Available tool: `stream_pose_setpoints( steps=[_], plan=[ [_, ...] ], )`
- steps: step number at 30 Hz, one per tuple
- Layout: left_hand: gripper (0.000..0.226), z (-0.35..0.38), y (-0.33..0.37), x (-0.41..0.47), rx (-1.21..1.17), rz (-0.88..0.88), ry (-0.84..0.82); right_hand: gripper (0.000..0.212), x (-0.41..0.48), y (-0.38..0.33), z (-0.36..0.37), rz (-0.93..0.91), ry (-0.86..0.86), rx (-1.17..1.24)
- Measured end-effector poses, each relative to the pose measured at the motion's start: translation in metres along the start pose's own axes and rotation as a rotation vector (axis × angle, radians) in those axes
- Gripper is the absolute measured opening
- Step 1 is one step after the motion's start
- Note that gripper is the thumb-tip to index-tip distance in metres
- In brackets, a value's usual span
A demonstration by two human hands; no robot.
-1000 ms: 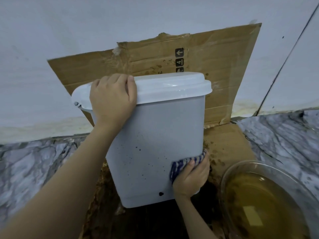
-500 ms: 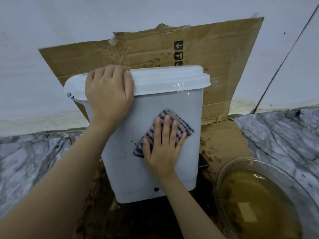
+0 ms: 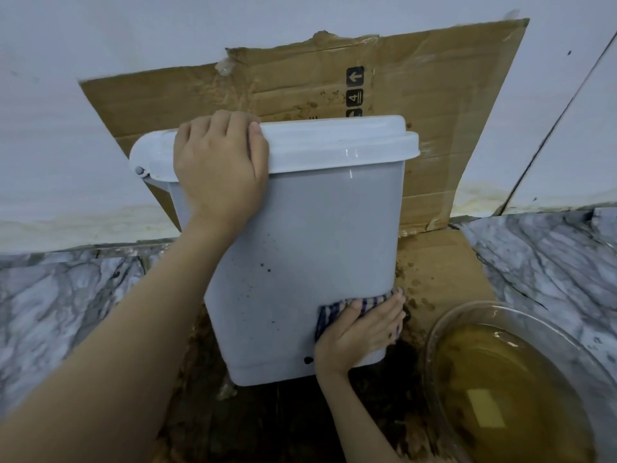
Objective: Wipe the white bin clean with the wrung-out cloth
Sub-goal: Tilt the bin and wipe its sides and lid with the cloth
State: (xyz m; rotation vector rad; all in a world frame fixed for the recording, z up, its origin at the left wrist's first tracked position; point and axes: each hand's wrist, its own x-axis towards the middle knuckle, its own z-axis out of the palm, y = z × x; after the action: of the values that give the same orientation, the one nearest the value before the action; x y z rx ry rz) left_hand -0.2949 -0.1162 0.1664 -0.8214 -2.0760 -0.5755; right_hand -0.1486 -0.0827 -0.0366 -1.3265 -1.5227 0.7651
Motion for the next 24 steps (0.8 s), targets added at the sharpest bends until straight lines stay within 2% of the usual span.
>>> stream_pose_setpoints(
  steps=[3,5,7,9,11,13,16,18,20,24],
  plan=[
    [0.036,0.000,0.000,0.000,-0.004,-0.008,-0.016,0.062,0.015,-0.048,0.012,-0.195,0.032,-0.053],
    [0.037,-0.005,0.000,0.003,-0.039,-0.013,-0.065,0.058,0.025,-0.082,0.021,-0.409,0.044,-0.090],
    [0.041,-0.015,-0.006,0.013,-0.086,0.032,-0.175,0.053,0.033,-0.099,0.024,-0.675,0.004,-0.121],
    [0.048,-0.026,-0.024,0.025,-0.113,0.156,-0.369,0.050,0.043,-0.096,0.020,-0.859,-0.011,-0.144],
    [0.054,-0.036,-0.050,0.034,-0.138,0.230,-0.567,0.050,0.054,-0.085,0.015,-0.889,0.024,-0.182],
    [0.055,-0.037,-0.068,0.037,-0.205,0.172,-0.647,0.056,0.060,-0.078,0.012,-0.786,0.063,-0.196],
    [0.050,-0.024,-0.072,0.028,-0.241,0.109,-0.529,0.063,0.059,-0.083,0.016,-0.605,0.064,-0.088],
    [0.045,-0.019,-0.067,0.023,-0.268,0.107,-0.440,0.062,0.047,-0.095,0.024,-0.561,0.041,-0.061],
    [0.042,-0.018,-0.066,0.022,-0.318,0.090,-0.406,0.061,0.023,-0.112,0.036,-0.671,-0.001,-0.113],
    [0.044,-0.024,-0.073,0.021,-0.485,-0.056,-0.436,0.059,-0.020,-0.132,0.052,-1.081,-0.081,-0.198]
  ],
)
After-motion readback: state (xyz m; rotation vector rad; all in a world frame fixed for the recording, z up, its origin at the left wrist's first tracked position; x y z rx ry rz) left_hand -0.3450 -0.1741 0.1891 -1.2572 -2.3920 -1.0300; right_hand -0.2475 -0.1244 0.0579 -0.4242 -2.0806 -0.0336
